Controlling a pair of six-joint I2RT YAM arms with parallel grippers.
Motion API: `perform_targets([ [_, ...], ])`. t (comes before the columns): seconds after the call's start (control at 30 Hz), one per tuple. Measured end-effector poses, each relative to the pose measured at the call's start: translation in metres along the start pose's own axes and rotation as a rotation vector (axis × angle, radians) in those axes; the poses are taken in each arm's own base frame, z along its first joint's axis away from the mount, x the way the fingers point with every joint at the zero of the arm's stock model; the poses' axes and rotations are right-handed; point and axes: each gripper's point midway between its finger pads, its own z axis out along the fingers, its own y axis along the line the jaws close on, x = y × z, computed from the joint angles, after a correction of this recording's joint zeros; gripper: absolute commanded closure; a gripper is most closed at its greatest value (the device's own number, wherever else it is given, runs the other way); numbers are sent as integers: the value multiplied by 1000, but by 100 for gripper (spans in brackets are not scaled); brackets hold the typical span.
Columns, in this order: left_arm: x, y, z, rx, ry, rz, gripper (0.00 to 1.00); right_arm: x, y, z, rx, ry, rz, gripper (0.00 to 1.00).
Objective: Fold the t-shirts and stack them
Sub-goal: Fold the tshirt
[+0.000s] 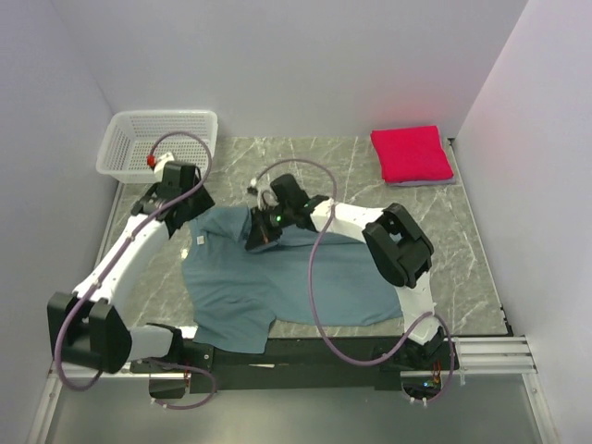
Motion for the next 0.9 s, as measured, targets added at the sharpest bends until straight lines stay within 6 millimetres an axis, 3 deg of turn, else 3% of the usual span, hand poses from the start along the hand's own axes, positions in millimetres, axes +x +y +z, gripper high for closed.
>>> perform_targets([
  [0.17, 28, 25, -10, -24, 34, -29, 39, 60, 2, 15, 54, 158, -73, 100],
  [0.3, 54, 36, -8, -36, 100, -37, 37, 81, 1, 17, 102, 214, -129, 95],
  [0.47, 81, 39, -4, -28, 183, -38, 33, 81, -5, 10, 159, 222, -182, 77],
  [0.57, 92, 34, 2, -23, 216, -17, 28, 79, -5, 4, 187, 215, -196, 59],
  [0.67, 103, 27, 8, -27, 255, 14, 22, 77, -1, -8, 212, 195, -205, 52],
  [0.77, 105, 14, 13, -24, 268, 44, 14, 67, 8, -27, 255, 142, -216, 45],
  [0.9, 98, -7, 19, -43, 241, 98, 12, 41, 18, -55, 346, 15, -236, 37],
])
